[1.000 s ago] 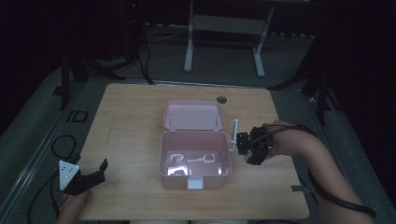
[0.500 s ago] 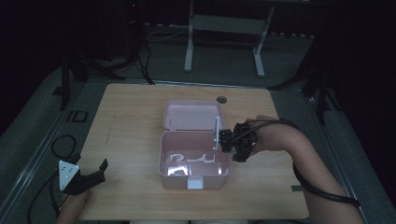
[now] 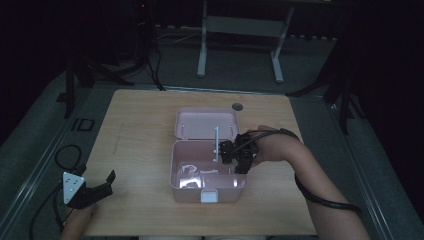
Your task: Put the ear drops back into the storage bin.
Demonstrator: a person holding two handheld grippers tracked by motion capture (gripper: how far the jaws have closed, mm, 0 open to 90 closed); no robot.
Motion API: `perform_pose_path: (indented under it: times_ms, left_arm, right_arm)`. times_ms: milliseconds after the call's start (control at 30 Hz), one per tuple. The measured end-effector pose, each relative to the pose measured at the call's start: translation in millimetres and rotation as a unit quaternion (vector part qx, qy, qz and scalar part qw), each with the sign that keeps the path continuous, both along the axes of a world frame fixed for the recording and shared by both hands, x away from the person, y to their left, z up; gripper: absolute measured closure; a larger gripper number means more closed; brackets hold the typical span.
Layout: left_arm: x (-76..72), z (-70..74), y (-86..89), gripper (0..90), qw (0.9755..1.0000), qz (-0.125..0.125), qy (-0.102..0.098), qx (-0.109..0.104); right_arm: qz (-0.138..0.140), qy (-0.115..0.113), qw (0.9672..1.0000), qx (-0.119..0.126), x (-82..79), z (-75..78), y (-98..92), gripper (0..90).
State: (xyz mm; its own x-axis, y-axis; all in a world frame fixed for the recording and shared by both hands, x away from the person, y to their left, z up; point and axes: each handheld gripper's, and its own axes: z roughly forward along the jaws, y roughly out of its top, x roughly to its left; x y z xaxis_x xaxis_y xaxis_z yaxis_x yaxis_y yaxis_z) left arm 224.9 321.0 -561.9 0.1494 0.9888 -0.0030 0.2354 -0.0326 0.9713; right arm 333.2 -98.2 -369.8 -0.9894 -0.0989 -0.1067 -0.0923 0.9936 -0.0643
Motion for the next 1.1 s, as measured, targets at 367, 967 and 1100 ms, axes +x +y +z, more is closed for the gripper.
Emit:
perform_pose_path:
  times_ms: [367, 967, 1100]
  left_arm:
    - [0.0, -0.1, -0.1, 0.3, 1.0000, -0.001, 0.000, 0.000]
    - [0.2, 0.0, -0.2, 0.3, 1.0000, -0.001, 0.000, 0.000]
    - [0.2, 0.0, -0.2, 0.3, 1.0000, -0.001, 0.000, 0.000]
  right_arm:
    - [-0.007, 0.018, 0.9997, -0.017, 12.1, -49.2, 6.3, 59.5]
    - [0.003, 0.011, 0.9999, -0.010, 18.3, -90.2, 20.8, 59.5]
    - [0.006, 0.011, 0.9996, -0.024, 18.4, -100.3, 23.2, 59.5]
